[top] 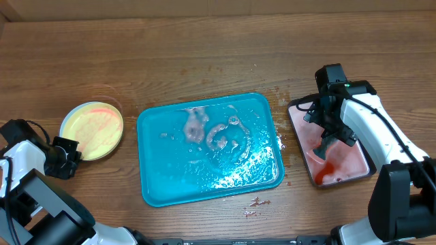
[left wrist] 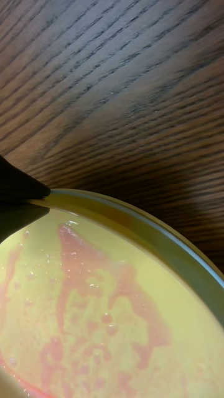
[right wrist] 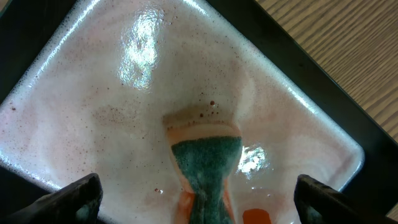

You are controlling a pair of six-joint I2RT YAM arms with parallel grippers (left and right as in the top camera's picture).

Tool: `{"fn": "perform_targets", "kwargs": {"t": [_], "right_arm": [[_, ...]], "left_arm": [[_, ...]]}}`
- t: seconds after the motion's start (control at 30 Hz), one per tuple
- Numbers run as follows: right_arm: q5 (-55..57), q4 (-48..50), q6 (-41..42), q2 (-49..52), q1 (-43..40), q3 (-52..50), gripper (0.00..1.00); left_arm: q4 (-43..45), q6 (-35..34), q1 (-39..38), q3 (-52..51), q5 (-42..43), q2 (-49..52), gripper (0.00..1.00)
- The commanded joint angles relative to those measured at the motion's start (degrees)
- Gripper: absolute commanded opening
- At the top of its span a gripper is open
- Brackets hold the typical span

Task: Clean dirty plates on tray and stack at the side
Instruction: 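Swing the yellow plate left and stack it on the plate pile, then open the left gripper and raise it away from the stacked plates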

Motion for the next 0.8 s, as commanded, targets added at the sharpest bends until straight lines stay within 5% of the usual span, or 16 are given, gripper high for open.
{"fn": "perform_targets", "kwargs": {"t": [0.0,0.1,0.33,0.47,0.53,0.57,0.77], "right_arm": [[0.81,0.24,0.09,-0.22,-0.07,-0.13,1.0],[0.81,0.24,0.09,-0.22,-0.07,-0.13,1.0],[0.79,0.22,0.09,-0.22,-0.07,-0.13,1.0],[0.81,0.22,0.09,-0.22,-0.07,-0.13,1.0],[0.79,0.24,0.07,-0.22,-0.07,-0.13,1.0],[0.79,0.22,0.09,-0.22,-0.07,-0.13,1.0],[0.81,0.22,0.09,-0.22,-0.07,-0.13,1.0]], "left_arm": [[0.72,0.94,-0.15,-0.13,0.85,0.35,0.09],[1.49,0.96,-0.15,-0.13,0.83,0.35,0.16],[3.06,1.11,-0.15,-0.13,0.42,0.35,0.13],[3.21,1.16,-0.15,-0.13,0.63,0.35,0.51],[3.19,1.64,-0.15,-0.11,1.11,0.35,0.87],[3.13,1.64,-0.17,-0.07,1.16,0.31,0.96],[3.23,7.1,-1.27,1.9,2.75,-2.45,1.0]]}}
